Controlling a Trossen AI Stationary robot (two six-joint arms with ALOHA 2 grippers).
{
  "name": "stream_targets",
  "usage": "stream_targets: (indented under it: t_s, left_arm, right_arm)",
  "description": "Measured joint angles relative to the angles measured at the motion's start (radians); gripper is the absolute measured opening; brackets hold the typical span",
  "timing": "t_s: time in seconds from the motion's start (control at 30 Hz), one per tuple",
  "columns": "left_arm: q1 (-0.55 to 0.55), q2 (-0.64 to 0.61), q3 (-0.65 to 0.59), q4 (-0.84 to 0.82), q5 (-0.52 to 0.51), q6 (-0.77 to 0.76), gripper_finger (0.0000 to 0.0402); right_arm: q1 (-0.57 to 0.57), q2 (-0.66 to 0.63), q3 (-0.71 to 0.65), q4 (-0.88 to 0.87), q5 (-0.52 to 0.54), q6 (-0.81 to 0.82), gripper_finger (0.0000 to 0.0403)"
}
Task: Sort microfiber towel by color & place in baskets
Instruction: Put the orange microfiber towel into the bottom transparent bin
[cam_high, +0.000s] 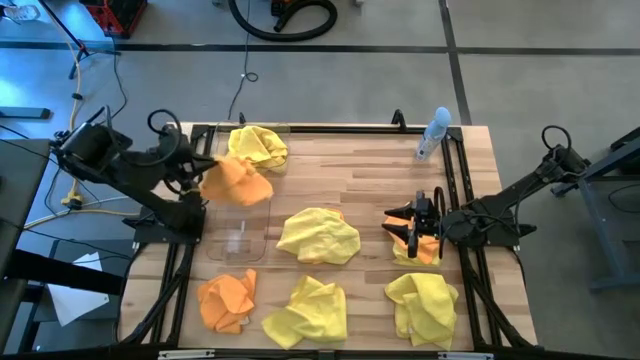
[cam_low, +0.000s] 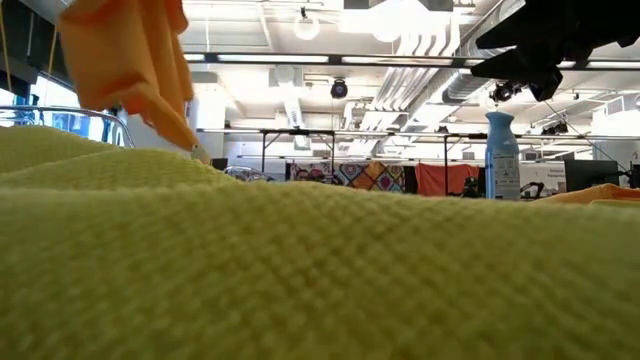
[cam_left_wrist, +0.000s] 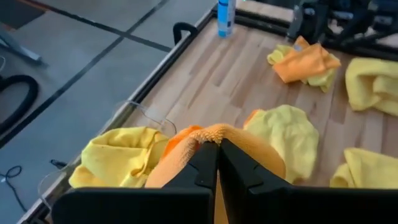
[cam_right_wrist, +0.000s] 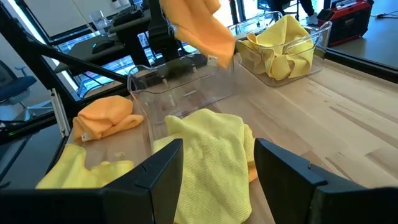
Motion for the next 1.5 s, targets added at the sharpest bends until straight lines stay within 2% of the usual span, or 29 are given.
stream_targets:
  t_s: [0.2, 0.3, 0.6, 0.77, 0.87, 1.03, 1.27, 1.5]
  left_arm:
    - [-0.001, 0.042, -0.001, -0.002, 0.064, 0.013, 0.0000]
    - [-0.001, 0.062, -0.040, -0.006, 0.089, -0.013, 0.0000]
    - [0.017, 0.081, -0.389, -0.017, 0.123, -0.204, 0.0000]
    - [0.058, 0.081, -0.585, 0.095, 0.202, -0.269, 0.0000]
    - [0.085, 0.080, -0.681, 0.218, 0.248, -0.236, 0.0000]
    - [0.150, 0.080, -0.796, 0.424, 0.259, -0.160, 0.0000]
    - [0.285, 0.082, -0.908, 0.685, 0.356, 0.039, 0.0000]
    - [0.439, 0.106, -0.944, 0.743, 0.453, 0.199, 0.0000]
  right_arm:
    - [-0.017, 0.000, 0.000, -0.019, 0.000, 0.007, 0.0192]
    - [-0.020, 0.000, 0.000, -0.023, 0.000, 0.007, 0.0192]
    - [-0.020, 0.000, 0.000, -0.024, 0.001, 0.007, 0.0192]
    - [-0.020, 0.000, 0.000, -0.024, 0.023, 0.007, 0.0192]
    - [-0.020, 0.000, 0.000, -0.024, 0.033, 0.008, 0.0192]
    - [-0.020, 0.000, 0.000, -0.024, 0.064, 0.007, 0.0192]
    - [-0.020, 0.000, 0.000, -0.024, 0.099, 0.002, 0.0192]
    - [-0.020, 0.001, 0.000, -0.024, 0.100, 0.000, 0.0192]
